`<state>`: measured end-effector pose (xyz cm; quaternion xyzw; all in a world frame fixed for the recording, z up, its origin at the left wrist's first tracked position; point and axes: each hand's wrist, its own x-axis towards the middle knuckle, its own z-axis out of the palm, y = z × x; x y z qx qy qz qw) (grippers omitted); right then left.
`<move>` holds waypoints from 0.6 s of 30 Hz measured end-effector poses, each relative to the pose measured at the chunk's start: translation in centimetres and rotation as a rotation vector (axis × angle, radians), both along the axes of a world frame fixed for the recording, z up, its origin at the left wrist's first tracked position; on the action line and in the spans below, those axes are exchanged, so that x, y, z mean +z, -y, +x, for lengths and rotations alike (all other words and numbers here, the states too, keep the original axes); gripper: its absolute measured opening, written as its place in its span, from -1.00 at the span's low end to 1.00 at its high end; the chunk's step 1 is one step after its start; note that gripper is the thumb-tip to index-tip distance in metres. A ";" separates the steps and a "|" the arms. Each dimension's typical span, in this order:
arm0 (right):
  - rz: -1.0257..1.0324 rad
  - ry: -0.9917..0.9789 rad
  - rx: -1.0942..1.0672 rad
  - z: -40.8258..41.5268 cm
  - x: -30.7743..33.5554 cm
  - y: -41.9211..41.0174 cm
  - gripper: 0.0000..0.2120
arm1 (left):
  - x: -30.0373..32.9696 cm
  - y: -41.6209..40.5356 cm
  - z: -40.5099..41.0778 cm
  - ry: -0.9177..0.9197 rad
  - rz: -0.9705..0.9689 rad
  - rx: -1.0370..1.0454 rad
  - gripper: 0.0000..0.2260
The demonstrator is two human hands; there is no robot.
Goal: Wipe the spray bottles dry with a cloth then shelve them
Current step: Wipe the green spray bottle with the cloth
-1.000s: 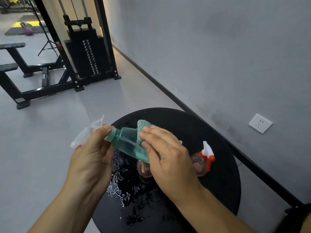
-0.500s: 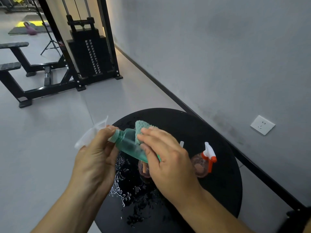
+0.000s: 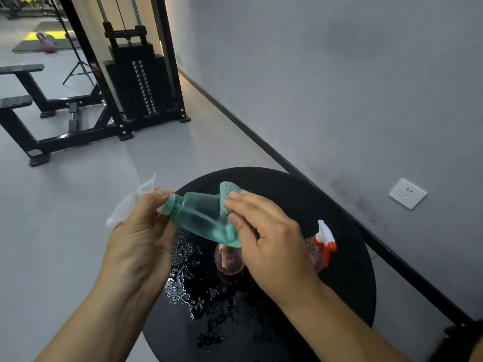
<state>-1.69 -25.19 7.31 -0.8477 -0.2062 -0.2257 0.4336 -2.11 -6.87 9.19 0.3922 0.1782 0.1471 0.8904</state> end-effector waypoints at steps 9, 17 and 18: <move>-0.020 0.004 0.027 -0.3 0.1 -0.3 -0.74 | -0.3 0.7 -0.3 -0.015 0.009 -0.016 -0.88; 0.026 -0.043 0.000 -0.5 0.2 -0.3 -0.74 | -0.2 0.7 -0.3 -0.001 0.029 0.002 -0.87; 0.014 -0.039 0.023 -0.7 0.2 -0.4 -0.73 | -0.4 0.9 -0.3 -0.005 0.029 -0.003 -0.89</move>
